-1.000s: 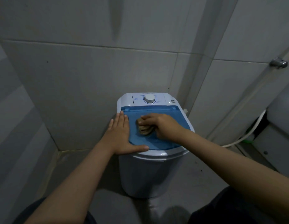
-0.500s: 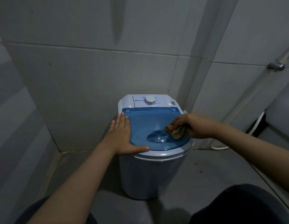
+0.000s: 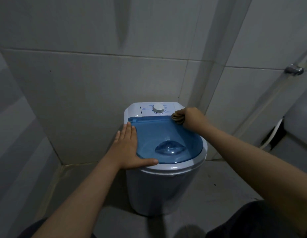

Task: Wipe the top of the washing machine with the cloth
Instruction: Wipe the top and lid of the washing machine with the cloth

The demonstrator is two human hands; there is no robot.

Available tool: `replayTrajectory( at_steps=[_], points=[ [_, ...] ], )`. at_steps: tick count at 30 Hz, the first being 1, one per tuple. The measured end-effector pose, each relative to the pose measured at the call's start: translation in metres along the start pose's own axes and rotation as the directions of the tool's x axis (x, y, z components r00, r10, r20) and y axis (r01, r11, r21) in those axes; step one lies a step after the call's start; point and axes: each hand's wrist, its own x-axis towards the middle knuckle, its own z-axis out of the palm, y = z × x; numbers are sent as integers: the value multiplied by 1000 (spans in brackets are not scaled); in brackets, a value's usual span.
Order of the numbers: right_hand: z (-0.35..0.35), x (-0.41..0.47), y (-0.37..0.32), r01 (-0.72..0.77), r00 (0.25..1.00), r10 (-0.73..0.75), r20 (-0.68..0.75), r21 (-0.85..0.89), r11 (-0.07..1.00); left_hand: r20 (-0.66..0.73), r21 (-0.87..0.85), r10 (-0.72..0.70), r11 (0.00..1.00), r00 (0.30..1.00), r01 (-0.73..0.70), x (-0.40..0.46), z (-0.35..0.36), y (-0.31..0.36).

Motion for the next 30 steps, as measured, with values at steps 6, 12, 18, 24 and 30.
replayTrajectory(
  at_steps=[6, 12, 18, 24, 30],
  points=[
    [3, -35, 13, 29, 999, -30, -13, -91, 995, 0, 1, 13, 1000, 1000, -13, 1, 1, -1],
    [12, -89, 9, 78, 994, -81, -78, -43, 996, 7, 8, 5, 1000, 1000, -5, 1, 2, -2],
    [21, -127, -18, 24, 998, -29, -51, -103, 994, 8, 21, 2, 1000, 1000, -2, 2, 2, -2],
    [6, -142, -62, 38, 997, -40, 67, 30, 999, 0, 14, -2, 1000, 1000, 2, 1, 0, 0],
    [-10, -73, -69, 79, 995, -50, -84, 396, 915, -3, -9, 0, 1000, 1000, 0, 0, 1, -1]
  ],
)
